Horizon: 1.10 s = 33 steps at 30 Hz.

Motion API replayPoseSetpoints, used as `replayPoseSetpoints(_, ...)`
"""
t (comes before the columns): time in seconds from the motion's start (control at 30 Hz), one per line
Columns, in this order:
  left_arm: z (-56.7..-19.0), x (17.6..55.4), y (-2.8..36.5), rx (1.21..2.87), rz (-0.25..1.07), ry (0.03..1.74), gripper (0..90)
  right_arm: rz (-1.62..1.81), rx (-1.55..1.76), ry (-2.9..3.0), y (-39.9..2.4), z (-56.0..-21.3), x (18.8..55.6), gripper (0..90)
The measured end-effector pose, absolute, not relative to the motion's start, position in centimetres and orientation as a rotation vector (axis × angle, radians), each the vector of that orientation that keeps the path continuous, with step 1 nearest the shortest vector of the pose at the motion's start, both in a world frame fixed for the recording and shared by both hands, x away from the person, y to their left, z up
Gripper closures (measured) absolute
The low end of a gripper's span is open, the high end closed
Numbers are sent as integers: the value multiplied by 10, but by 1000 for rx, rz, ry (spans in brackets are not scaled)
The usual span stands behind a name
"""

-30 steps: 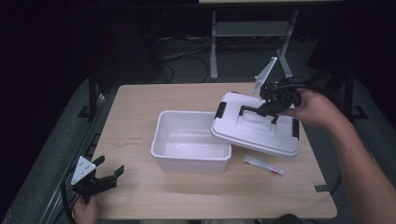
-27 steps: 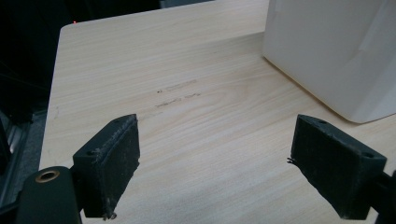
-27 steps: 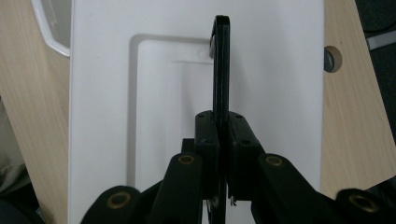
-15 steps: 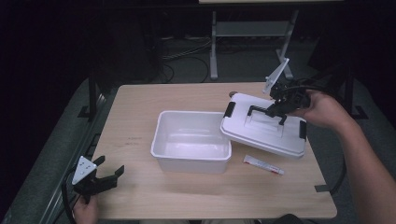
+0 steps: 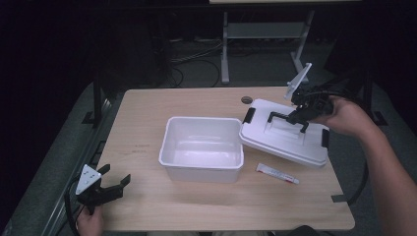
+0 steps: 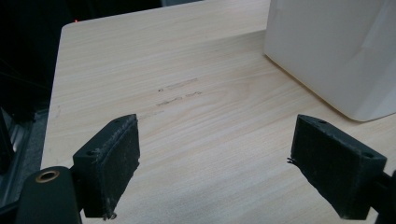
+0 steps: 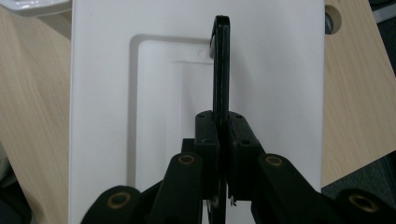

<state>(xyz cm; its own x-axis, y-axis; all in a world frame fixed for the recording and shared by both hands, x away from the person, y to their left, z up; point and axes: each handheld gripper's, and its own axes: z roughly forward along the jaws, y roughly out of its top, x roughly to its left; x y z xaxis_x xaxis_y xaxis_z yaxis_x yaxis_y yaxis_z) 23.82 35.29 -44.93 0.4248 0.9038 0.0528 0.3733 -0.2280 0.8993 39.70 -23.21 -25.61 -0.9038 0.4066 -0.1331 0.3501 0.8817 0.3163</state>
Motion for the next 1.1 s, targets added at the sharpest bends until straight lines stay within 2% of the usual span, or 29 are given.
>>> replayPoseSetpoints(0.67, -449, 238, 353, 1792, 755, 1097, 151, 413, 670, 2862, -253, -277, 407, 842)
replayPoseSetpoints(1.1, -449, 238, 354, 1797, 756, 1095, 151, 371, 703, 2897, -254, -313, 421, 842)
